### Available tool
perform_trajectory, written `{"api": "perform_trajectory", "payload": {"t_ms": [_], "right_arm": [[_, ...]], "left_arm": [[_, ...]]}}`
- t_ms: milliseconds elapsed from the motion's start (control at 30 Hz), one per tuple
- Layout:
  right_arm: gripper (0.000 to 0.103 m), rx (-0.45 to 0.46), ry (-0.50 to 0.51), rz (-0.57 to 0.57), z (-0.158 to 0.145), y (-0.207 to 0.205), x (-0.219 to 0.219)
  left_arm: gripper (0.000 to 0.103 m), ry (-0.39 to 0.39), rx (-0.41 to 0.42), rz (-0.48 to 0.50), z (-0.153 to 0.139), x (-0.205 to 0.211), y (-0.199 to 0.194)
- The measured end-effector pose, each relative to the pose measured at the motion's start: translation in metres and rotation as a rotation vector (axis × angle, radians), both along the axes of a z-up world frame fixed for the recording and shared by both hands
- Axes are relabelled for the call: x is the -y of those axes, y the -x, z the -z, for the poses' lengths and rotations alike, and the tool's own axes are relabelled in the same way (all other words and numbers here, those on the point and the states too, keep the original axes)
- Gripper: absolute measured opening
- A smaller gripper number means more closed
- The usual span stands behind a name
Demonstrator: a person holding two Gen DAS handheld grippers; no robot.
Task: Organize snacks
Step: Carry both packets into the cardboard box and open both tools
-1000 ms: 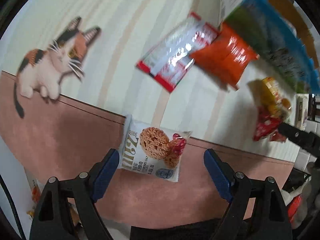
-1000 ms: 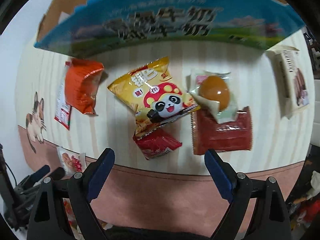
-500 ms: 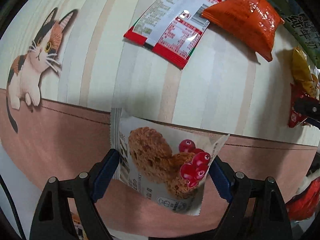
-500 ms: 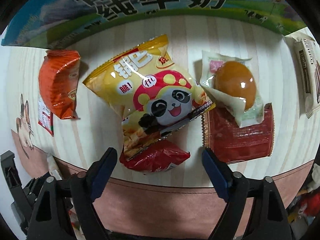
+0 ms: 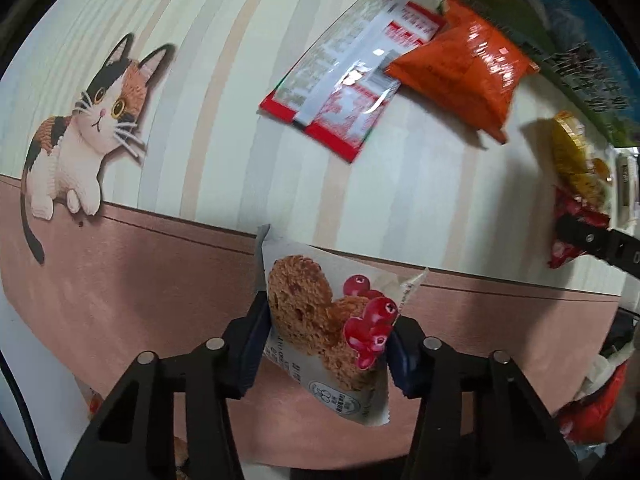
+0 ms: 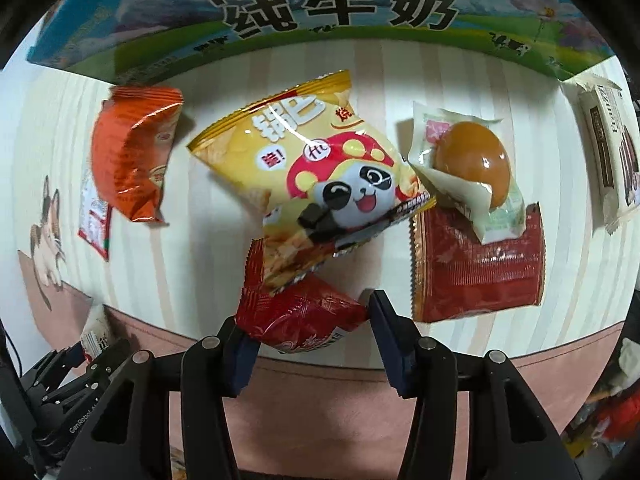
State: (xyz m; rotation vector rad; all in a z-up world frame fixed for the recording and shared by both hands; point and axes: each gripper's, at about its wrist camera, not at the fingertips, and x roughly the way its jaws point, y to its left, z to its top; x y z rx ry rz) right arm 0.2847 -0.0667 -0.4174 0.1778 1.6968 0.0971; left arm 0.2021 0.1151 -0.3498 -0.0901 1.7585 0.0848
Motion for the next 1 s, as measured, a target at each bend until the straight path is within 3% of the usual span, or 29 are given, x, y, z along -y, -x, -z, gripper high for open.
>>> {"api": "perform_trajectory", "payload": {"t_ms": [200, 400, 600, 800, 1000], "right_arm": [[0.054, 0.022, -0.042, 0.018, -0.018, 0.013, 0.008], [0.054, 0.071, -0.114, 0.05, -0.058, 0.014, 0.023], [0.054, 0.165, -0.183, 0.099, -0.125, -0.017, 0.054], [0.054, 0.279, -0.214, 0.157, -0.188, -0.064, 0.088], [0.054, 0.34, -0.147, 0.204, -0.21, -0.137, 0.119]], "left_arm": [[0.045, 0.059, 0.04, 0.005, -0.028, 0.018, -0.007], [0.045, 0.15, 0.162, 0.032, -0.093, 0.051, -0.039], [0.045, 0.231, 0.284, 0.084, -0.149, 0.078, -0.1], [0.045, 0.248, 0.366, 0.145, -0.19, 0.104, -0.157], [0.045, 0.204, 0.405, 0.169, -0.19, 0.121, -0.23]]}}
